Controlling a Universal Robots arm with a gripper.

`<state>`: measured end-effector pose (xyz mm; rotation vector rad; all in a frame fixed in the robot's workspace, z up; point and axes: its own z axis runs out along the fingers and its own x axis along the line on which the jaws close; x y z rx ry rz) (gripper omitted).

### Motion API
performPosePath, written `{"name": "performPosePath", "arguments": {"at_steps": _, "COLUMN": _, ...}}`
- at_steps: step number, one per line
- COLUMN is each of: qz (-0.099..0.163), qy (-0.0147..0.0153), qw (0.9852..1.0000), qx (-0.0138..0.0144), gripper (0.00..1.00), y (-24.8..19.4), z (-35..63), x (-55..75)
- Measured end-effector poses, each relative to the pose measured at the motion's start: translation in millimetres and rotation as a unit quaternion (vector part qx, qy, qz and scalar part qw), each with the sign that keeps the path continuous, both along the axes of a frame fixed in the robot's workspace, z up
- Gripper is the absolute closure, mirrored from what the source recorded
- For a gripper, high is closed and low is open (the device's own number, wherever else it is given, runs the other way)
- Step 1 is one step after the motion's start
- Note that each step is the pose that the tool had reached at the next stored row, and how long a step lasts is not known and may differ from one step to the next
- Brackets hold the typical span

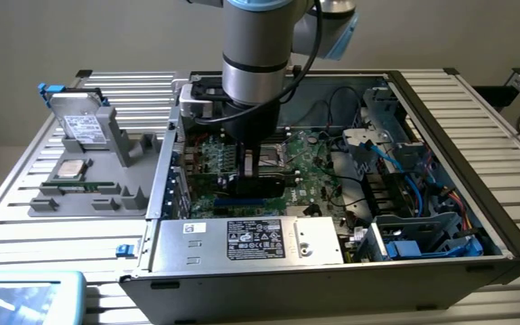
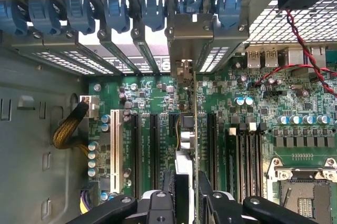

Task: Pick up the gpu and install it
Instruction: 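Insert the gpu into the slot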

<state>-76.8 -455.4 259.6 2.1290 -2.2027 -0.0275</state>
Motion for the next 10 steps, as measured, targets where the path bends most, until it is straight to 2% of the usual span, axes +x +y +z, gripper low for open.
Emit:
{"name": "performPosePath", "arguments": {"at_steps": 2, "qz": 0.000, "qy": 0.0014, "qw": 1.0000, "qx": 0.0003, "gripper": 0.72, "y": -0.1, "z": -0.4, "x": 0.0}}
{"name": "performPosePath", "arguments": {"at_steps": 7, "qz": 0.000, "qy": 0.0079, "qw": 1.0000, "qx": 0.0013, "gripper": 0.72, "y": -0.1, "z": -1.7, "x": -0.1}}
{"name": "performPosePath", "arguments": {"at_steps": 10, "qz": 0.000, "qy": 0.0081, "qw": 1.0000, "qx": 0.0028, "gripper": 0.72, "y": -0.1, "z": -2.3, "x": 0.0}}
